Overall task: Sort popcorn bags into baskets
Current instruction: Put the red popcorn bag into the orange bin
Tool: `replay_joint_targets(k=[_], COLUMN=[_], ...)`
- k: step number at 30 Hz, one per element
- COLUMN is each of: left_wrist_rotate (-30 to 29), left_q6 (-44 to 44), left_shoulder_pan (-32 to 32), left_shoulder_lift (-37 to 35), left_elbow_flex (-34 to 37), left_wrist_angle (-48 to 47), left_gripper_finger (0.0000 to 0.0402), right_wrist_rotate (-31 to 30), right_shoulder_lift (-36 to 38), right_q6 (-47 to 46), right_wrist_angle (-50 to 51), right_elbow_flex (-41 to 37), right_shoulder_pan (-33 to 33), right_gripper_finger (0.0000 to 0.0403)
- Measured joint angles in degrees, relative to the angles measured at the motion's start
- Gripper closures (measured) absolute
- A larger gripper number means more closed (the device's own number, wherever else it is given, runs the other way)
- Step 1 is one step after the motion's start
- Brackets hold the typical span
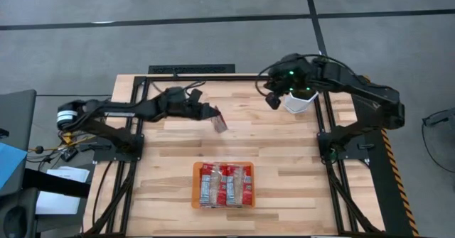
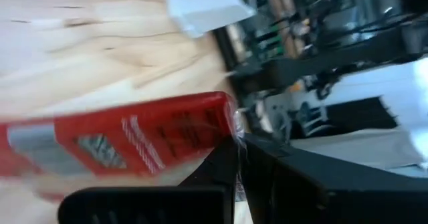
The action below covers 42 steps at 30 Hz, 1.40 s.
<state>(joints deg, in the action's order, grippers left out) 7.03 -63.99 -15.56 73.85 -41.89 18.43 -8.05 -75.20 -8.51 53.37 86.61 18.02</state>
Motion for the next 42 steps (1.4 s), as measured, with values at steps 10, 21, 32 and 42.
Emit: replay_joint_targets(k=[10, 21, 32, 42], left_wrist_rotate=[-25.55, -56.13, -62.37, -73.96], left_q6=[-5.16, -5.80, -7.39, -15.44], left_shoulder_pan=[19.21, 37.21, 41.35, 46.28], left_shoulder_lift=[-3.37, 3.43, 18.88, 35.48], left_elbow_flex=[-3.45, -12.74, -25.67, -37.02], left_wrist_angle=[0.41, 0.41, 0.66, 0.60], left_gripper_finger=[0.0401, 0.0401, 0.0401, 0.0401], right_wrist_rotate=[-1.14, -1.10, -1.05, -1.07], right_shoulder_lift=[3.41, 3.79, 5.29, 10.96], right_q6=[0.43, 1.84, -1.67, -7.69], right_wrist_angle=[5.75, 7.43, 11.45, 12.28], right_elbow_flex=[0.00, 0.00, -0.02, 0.00], right_shoulder_pan=[-0.62, -4.60, -11.74, -18.29], right_gripper_finger=[0.0379, 0.0375, 0.0387, 0.0373])
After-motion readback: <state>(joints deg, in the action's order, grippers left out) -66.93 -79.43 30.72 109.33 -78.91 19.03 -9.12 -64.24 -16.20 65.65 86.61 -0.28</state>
